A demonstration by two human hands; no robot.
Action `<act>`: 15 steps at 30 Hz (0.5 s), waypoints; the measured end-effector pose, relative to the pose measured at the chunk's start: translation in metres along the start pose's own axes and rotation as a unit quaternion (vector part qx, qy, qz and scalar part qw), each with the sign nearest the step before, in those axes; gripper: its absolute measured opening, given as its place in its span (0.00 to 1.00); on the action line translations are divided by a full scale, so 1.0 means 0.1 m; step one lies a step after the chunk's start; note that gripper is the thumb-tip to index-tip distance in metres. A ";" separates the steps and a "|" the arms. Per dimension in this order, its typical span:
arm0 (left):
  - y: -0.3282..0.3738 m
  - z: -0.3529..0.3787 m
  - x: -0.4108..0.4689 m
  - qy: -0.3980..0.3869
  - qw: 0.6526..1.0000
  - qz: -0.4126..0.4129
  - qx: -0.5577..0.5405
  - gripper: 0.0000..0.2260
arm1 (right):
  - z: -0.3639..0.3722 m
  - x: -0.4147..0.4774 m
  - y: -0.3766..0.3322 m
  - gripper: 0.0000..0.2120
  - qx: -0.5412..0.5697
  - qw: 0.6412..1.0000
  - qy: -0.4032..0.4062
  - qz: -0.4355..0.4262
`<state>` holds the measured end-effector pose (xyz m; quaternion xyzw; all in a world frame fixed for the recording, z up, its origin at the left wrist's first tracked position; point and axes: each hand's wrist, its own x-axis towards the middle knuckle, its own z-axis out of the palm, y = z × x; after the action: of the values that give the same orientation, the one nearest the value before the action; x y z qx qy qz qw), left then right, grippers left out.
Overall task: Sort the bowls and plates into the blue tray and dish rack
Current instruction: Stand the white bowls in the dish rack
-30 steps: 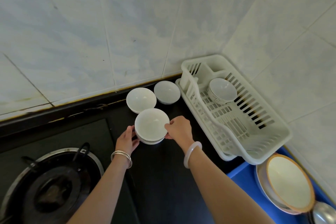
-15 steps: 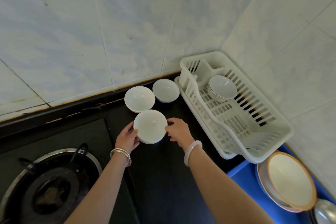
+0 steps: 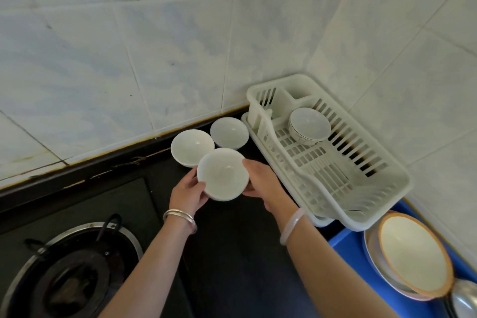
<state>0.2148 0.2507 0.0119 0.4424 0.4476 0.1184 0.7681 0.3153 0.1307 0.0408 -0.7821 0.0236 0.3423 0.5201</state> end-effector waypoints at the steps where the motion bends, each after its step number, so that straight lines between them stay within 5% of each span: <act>1: 0.07 0.10 -0.03 -0.013 1.000 0.010 0.009 0.20 | -0.11 -0.04 -0.07 0.09 0.013 1.000 0.009 -0.002; 9: 0.37 1.26 -0.23 -0.156 0.983 0.051 0.083 0.22 | -1.27 -0.20 -0.52 0.08 -0.012 0.993 0.106 -0.045; 15: 0.06 2.25 -0.19 -0.216 0.963 0.013 0.161 0.22 | -2.11 -0.03 -0.33 0.17 0.054 0.984 0.165 0.041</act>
<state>0.3837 0.1138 0.0743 0.5810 0.2787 -0.0433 0.7635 0.4344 -0.0305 0.1161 -0.7967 0.1597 0.2283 0.5363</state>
